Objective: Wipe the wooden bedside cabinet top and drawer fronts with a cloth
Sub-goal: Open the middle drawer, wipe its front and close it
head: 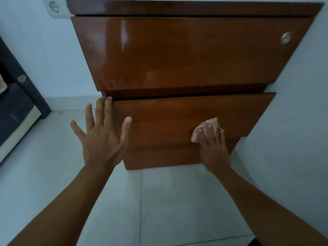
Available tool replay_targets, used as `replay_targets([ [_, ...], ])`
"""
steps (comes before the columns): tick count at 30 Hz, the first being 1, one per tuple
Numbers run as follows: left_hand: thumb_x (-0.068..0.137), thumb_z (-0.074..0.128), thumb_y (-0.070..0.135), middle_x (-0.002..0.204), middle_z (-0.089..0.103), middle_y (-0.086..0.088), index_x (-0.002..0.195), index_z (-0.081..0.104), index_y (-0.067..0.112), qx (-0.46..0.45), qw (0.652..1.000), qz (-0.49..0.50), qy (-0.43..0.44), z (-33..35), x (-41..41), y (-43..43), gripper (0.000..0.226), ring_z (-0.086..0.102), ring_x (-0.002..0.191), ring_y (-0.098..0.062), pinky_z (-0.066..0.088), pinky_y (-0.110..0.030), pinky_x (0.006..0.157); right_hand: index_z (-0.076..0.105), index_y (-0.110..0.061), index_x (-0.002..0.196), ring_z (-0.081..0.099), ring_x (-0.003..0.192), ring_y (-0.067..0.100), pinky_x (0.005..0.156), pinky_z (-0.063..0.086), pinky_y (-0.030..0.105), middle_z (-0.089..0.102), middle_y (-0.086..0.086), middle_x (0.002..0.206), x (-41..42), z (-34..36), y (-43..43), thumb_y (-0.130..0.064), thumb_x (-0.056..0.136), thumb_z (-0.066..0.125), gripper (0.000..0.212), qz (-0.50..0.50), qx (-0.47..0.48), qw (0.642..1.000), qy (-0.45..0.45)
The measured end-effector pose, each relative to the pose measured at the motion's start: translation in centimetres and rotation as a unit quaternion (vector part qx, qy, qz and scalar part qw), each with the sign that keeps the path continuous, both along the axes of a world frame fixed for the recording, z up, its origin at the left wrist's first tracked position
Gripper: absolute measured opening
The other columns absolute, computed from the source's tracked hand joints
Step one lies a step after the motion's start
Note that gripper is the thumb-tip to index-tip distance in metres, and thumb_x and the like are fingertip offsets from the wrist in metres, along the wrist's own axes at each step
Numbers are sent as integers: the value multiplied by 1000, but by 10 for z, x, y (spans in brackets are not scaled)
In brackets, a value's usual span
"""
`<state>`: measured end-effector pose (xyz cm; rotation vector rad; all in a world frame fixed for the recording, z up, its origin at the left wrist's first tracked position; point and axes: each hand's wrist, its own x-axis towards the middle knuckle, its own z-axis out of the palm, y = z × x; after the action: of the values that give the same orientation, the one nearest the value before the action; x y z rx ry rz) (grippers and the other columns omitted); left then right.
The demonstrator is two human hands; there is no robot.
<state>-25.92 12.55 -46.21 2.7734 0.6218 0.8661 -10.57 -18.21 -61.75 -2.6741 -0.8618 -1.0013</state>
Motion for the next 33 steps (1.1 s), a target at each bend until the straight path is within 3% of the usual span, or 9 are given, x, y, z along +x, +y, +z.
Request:
replay_targets([
  [4, 95, 15, 74, 168, 15, 0, 160, 14, 27, -6, 1000, 1, 4, 1, 2, -3, 80, 10, 155, -31, 4, -72, 117, -12, -9, 160, 13, 151, 55, 120, 27, 64, 0, 33, 165, 9, 2, -58, -10, 98, 40, 81, -96, 123, 983, 97],
  [8, 94, 14, 74, 169, 14, -1, 160, 13, 26, -14, 1000, 6, 8, 3, 2, -8, 82, 8, 156, -30, 4, -72, 117, -1, 10, 157, 10, 150, 59, 117, 35, 60, -9, 40, 162, 12, 8, -76, -6, 101, 26, 64, -160, 140, 966, 149],
  [12, 94, 12, 75, 170, 10, 0, 161, 8, 26, -6, 1000, 3, 25, 3, -1, -6, 83, 4, 156, -29, 3, -72, 117, 3, 0, 161, -5, 156, 37, 123, 29, 48, -7, 28, 167, 3, 15, -64, -14, 107, 37, 66, -133, 193, 964, 124],
  [16, 92, 8, 77, 170, 3, 3, 161, 2, 27, -7, 999, 9, 44, 6, -2, -8, 85, -3, 156, -29, 0, -72, 116, 34, -2, 150, 38, 141, 29, 109, 37, 26, 33, 20, 156, -8, 62, -35, 4, 93, 54, 62, -158, 462, 863, 130],
  [18, 91, 7, 78, 170, -1, 4, 161, -1, 28, -4, 998, 13, 60, 8, -2, -8, 86, -6, 156, -29, -1, -73, 116, 48, 3, 133, 48, 122, 33, 98, 44, 33, 45, 21, 140, -6, 89, -25, 8, 85, 55, 49, -198, 511, 826, 133],
  [22, 89, 4, 81, 169, -10, 7, 160, -7, 32, 8, 994, 17, 109, 17, -4, -1, 88, -12, 155, -29, -1, -73, 116, 64, -10, 102, 59, 103, 33, 80, 40, 30, 58, 14, 124, -18, 119, -26, -6, 92, 47, 19, -206, 501, 827, 150],
  [25, 88, 3, 80, 169, -11, 6, 160, -7, 34, -20, 993, 10, 112, 20, -14, -9, 86, -12, 155, -30, -1, -70, 117, 63, -17, 94, 57, 76, 20, 60, 35, 25, 63, 7, 106, -48, 132, -27, -14, 96, 50, 13, -150, 382, 888, 206],
  [29, 88, 4, 77, 168, -12, 4, 160, -3, 36, -28, 992, -22, 123, 3, -34, -32, 83, -12, 155, -29, 1, -66, 118, 54, -27, 130, 67, 97, 27, 65, 42, 25, 55, 3, 135, -76, 146, -15, -43, 101, 52, 33, -80, 219, 948, 216],
  [33, 84, -3, 78, 168, -14, 2, 160, -4, 35, -35, 987, -19, 158, -6, -26, -35, 87, -15, 154, -31, -2, -67, 118, 5, -37, 162, 69, 106, 29, 65, 48, 30, 2, 4, 172, -76, 145, -4, -63, 100, 37, 74, -102, 65, 957, 262],
])
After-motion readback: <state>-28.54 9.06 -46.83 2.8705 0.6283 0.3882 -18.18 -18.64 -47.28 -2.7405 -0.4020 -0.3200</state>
